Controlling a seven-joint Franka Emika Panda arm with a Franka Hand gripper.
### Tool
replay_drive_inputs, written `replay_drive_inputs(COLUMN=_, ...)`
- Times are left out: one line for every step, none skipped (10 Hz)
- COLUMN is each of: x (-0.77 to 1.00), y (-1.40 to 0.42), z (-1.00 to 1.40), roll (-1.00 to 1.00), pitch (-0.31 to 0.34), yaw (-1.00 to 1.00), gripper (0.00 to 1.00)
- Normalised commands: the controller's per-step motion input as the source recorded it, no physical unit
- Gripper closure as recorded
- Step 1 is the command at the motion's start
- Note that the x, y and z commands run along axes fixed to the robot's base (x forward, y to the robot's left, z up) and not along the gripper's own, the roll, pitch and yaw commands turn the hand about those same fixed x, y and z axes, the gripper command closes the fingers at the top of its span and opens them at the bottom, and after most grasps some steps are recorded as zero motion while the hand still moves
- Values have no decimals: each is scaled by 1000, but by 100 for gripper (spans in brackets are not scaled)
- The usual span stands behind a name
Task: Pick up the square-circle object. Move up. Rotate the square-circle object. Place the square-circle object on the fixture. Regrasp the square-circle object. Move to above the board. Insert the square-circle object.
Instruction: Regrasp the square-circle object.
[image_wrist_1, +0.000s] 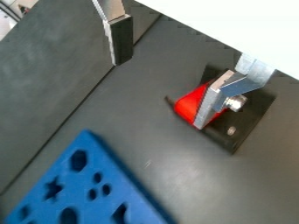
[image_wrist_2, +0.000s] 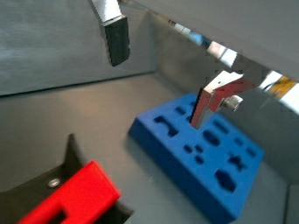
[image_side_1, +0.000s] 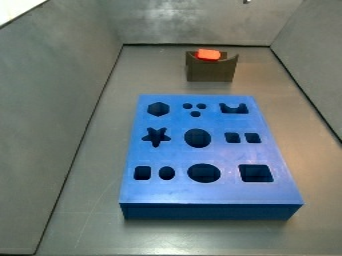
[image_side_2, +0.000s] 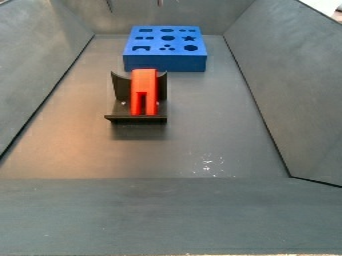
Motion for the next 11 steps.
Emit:
replay_drive_inputs(x=-40, y=-26, z=8, roll=1000, pitch=-8, yaw=9, gripper=0)
replay_drive_inputs(x=-46, y=-24, z=9, roll=1000, pitch=-13, yaw=10, gripper=0)
replay_drive_inputs(x=-49, y=-24, z=8, roll=1000, pitch=-21, yaw=11, gripper=0)
replay_drive_inputs(x=-49, y=-24, z=5, roll=1000, pitch=-24, yaw=11, gripper=0)
replay_drive_inputs(x=-48, y=-22, z=7, roll=1000, pitch=-33, yaw=12, gripper=0)
replay_drive_inputs(x=-49, y=-21, z=10, roll=1000, pitch=-39, yaw=13, gripper=0)
replay_drive_inputs(x=-43, y=-19, z=10, roll=1000, pitch=-48, yaw=14, gripper=0)
replay_drive_inputs(x=-43, y=-17, z=7, roll=1000, pitch=-53, yaw=15, gripper=0)
replay_drive_inputs(x=-42, y=-18, z=10, roll=1000, pitch=-55, yaw=15, gripper=0)
replay_drive_inputs(x=-39, y=-16, z=14, roll=1000, pitch=-55, yaw=16, gripper=0)
replay_drive_inputs(x=-28, y=-17, z=19, roll=1000, pitch=-53, yaw=15, gripper=0)
